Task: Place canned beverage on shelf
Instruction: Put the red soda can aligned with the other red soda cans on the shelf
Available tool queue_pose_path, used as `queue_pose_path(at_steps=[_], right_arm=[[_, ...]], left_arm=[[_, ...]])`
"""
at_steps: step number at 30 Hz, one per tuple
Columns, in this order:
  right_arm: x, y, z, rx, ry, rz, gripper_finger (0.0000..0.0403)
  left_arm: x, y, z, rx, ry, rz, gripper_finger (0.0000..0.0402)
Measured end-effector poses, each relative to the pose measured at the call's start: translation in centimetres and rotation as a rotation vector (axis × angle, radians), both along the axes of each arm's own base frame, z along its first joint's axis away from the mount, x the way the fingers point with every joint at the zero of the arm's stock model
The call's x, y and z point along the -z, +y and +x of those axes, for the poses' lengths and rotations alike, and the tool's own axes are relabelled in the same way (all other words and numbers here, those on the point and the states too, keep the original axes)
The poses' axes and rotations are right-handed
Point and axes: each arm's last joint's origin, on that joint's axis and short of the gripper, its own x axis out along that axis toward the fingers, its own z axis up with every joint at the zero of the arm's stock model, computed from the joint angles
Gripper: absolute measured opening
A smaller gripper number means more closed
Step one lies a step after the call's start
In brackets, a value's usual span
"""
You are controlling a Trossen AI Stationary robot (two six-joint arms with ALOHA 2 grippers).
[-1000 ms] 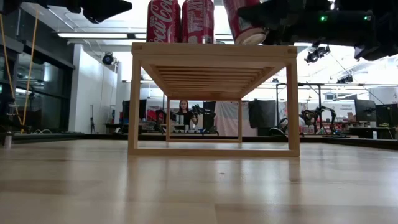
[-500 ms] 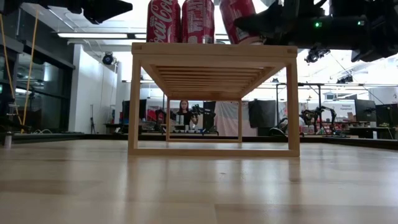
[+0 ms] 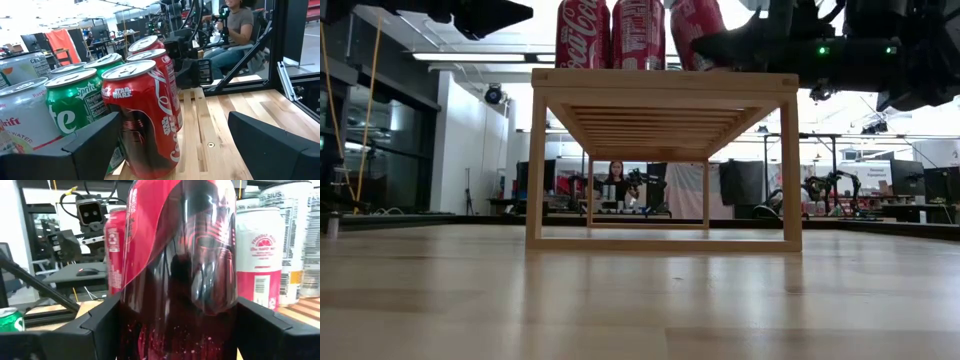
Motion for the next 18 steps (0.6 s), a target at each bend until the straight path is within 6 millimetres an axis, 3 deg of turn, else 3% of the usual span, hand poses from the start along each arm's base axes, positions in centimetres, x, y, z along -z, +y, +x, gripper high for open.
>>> queue_pose_path(at_steps=[18], right_arm=[[0.55,0.08,0.13,-0.031,0.045,0.055,0.0290]], left_arm=[[0.08,0.00,0.00,0.000,0.008,0.003,0.0362]])
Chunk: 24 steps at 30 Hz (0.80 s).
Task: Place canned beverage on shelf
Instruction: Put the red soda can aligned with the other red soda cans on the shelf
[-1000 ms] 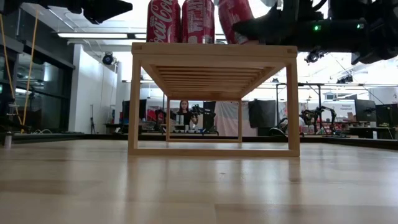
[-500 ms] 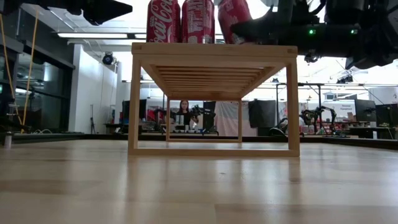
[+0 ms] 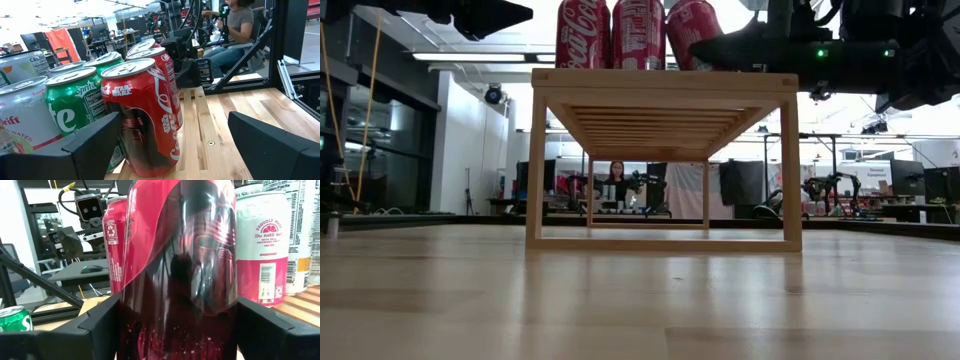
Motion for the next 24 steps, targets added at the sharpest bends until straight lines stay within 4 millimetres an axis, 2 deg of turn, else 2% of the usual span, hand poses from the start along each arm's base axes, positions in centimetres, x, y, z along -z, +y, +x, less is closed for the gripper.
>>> queue_pose_path(at_steps=[6,18,24], right_arm=[[0.10,0.03,0.03,-0.005,0.012,-0.002,0.0337],[0.08,0.02,0.02,-0.005,0.007,0.000,0.0333],[-0.57,-0.01,-0.28,0.001,-0.016,-0.013,0.0333]], left_arm=[[0.00,0.00,0.00,0.000,0.000,-0.001,0.0362],[0.00,0.00,0.00,0.000,0.000,-0.001,0.0362],[0.05,-0.01,0.00,0.000,0.004,0.001,0.0362]])
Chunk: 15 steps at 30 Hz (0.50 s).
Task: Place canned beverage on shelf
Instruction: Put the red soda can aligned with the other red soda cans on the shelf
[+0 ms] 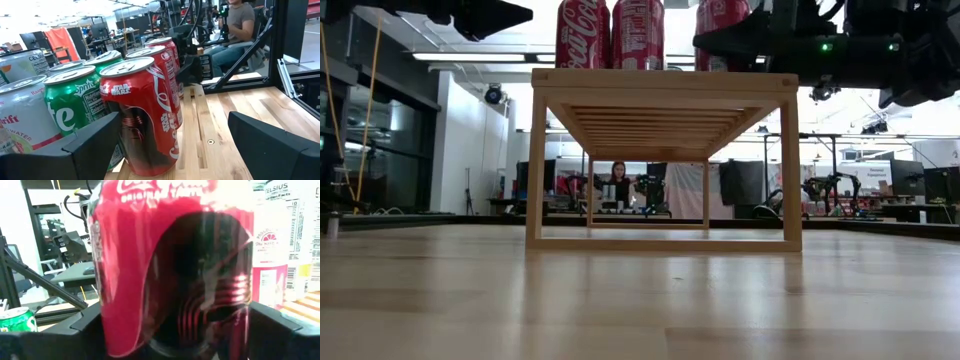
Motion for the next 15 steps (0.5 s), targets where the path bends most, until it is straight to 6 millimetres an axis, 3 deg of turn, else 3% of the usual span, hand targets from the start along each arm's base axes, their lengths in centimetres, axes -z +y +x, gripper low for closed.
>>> queue_pose_path(at_steps=[15], right_arm=[[-1.7,0.4,-1.3,-0.023,0.062,0.015,0.0334]], left_arm=[[0.2,0.0,0.0,0.000,0.018,-0.014,0.0362]])
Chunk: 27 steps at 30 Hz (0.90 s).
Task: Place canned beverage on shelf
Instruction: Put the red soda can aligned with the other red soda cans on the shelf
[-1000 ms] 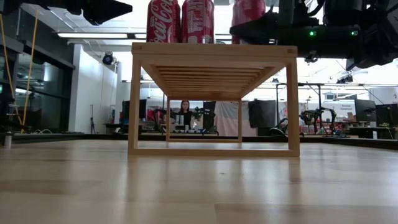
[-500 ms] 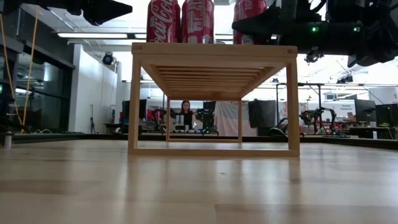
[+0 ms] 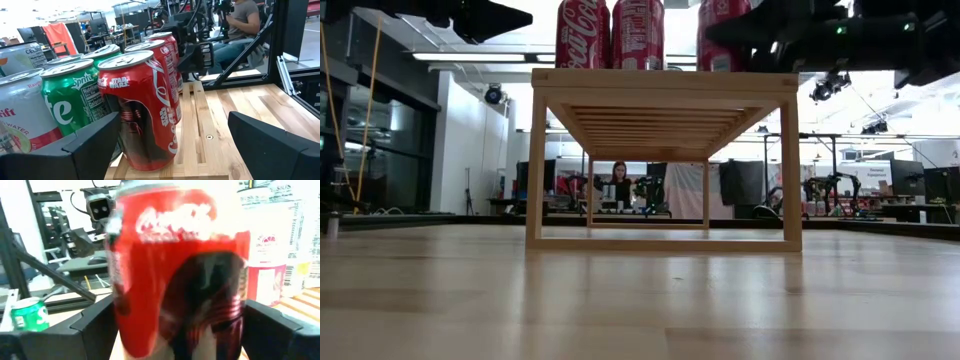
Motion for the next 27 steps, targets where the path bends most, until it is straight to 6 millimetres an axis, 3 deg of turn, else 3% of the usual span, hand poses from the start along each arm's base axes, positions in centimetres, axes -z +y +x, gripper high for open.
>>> queue_pose_path(at_steps=[10,27], right_arm=[[-1.4,0.8,-1.3,-0.042,0.015,-0.004,0.0335],[-2.0,0.6,-1.5,0.007,-0.029,0.004,0.0334]], left_arm=[[0.0,0.0,0.0,0.000,0.000,0.000,0.0362],[0.0,0.0,0.0,0.000,-0.002,0.000,0.0362]])
